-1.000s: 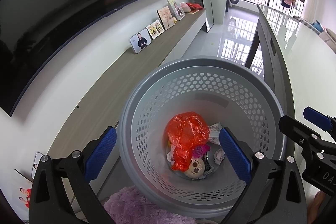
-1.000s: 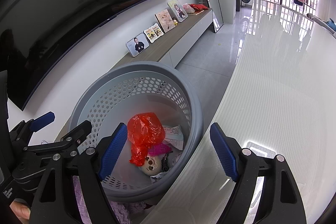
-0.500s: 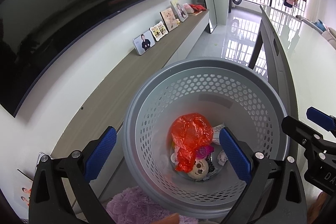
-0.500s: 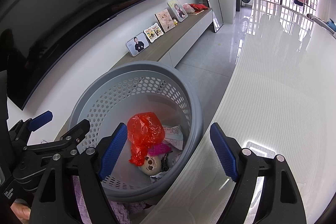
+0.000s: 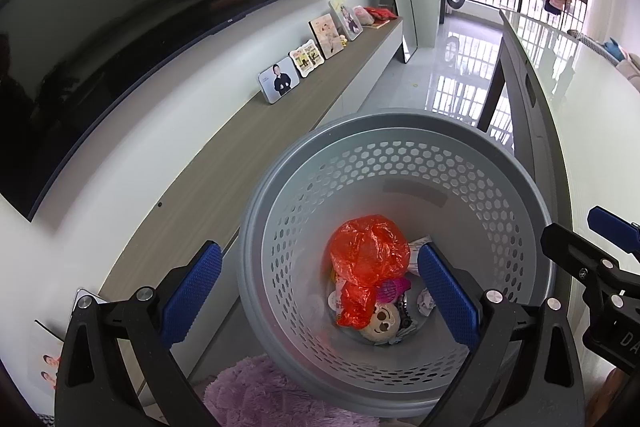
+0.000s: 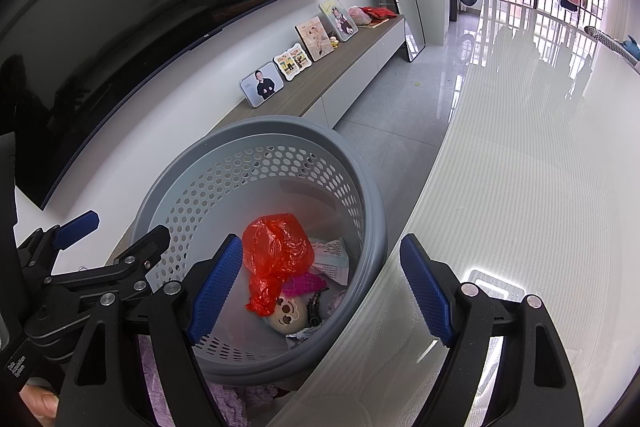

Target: Collect trash

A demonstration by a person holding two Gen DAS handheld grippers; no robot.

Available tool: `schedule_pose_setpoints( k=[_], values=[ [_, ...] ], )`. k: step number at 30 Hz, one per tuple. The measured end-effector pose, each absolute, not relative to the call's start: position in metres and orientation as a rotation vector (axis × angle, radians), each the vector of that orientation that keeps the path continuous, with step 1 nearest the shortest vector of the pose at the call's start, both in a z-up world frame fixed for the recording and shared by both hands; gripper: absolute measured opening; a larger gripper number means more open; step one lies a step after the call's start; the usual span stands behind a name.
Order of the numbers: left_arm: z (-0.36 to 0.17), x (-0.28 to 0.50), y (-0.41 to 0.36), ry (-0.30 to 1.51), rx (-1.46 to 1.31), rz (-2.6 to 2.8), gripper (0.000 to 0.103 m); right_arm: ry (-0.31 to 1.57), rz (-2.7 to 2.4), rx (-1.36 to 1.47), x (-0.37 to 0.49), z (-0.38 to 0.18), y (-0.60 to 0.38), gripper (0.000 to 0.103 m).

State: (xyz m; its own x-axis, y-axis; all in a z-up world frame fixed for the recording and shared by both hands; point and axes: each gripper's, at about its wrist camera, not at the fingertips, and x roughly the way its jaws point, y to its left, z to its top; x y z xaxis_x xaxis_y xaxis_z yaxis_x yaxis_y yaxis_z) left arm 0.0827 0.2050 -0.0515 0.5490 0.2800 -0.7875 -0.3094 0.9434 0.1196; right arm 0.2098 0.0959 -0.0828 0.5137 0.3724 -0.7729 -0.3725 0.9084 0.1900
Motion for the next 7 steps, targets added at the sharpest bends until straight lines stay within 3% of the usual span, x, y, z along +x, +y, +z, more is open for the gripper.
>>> schedule_pose_setpoints(
  k=[7],
  values=[
    [-0.0523,0.0821,0.2039,0.930,-0.037,0.346,0.097,0.929,0.448,0.000,0.2098,-0.0827,0.0959,0.077]
  ],
)
